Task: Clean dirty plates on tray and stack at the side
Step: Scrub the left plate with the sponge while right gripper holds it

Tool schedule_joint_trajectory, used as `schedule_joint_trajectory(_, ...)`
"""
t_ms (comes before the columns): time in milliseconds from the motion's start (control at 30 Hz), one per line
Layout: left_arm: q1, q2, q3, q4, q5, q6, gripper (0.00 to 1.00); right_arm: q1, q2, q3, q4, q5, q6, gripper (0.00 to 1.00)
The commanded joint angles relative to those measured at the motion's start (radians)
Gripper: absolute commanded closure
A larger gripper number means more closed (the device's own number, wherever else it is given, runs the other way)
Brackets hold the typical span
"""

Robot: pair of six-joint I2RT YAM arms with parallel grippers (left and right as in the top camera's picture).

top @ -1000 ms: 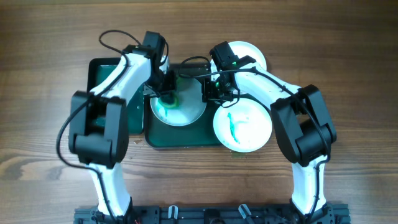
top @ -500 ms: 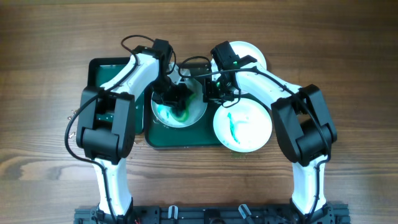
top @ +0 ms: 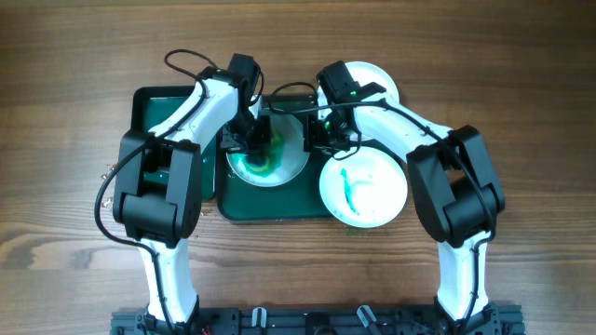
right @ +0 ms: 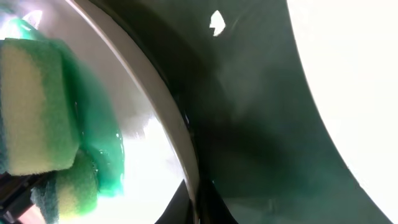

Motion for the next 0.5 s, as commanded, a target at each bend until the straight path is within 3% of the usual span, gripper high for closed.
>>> schedule_joint_trajectory(0, 0.012, 0.031, -0.014, 0.002, -0.055, -0.05, 0.96, -0.048, 0.039, -0.007, -0.011, 0.001, 0.005, 0.96)
schedule_joint_trajectory(133, -0.007, 0.031, -0.014, -0.014, 0.292, 0.172, 0.96, -0.048, 0.04, -0.007, -0.01, -0.003, 0.005, 0.96)
schedule_joint_trajectory(233, -0.023, 0.031, -0.014, -0.015, 0.406, 0.254, 0.96, -0.048, 0.04, -0.007, -0.007, -0.002, 0.005, 0.96)
schedule_joint_trajectory(333, -0.023, 0.031, -0.014, 0.045, 0.396, 0.236, 0.96, -0.048, 0.04, -0.007, -0.007, -0.002, 0.005, 0.96)
schedule_joint_trajectory(467, -0.006, 0.028, -0.012, 0.192, 0.141, -0.005, 0.96, -0.048, 0.04, -0.007, -0.008, -0.002, 0.005, 0.96)
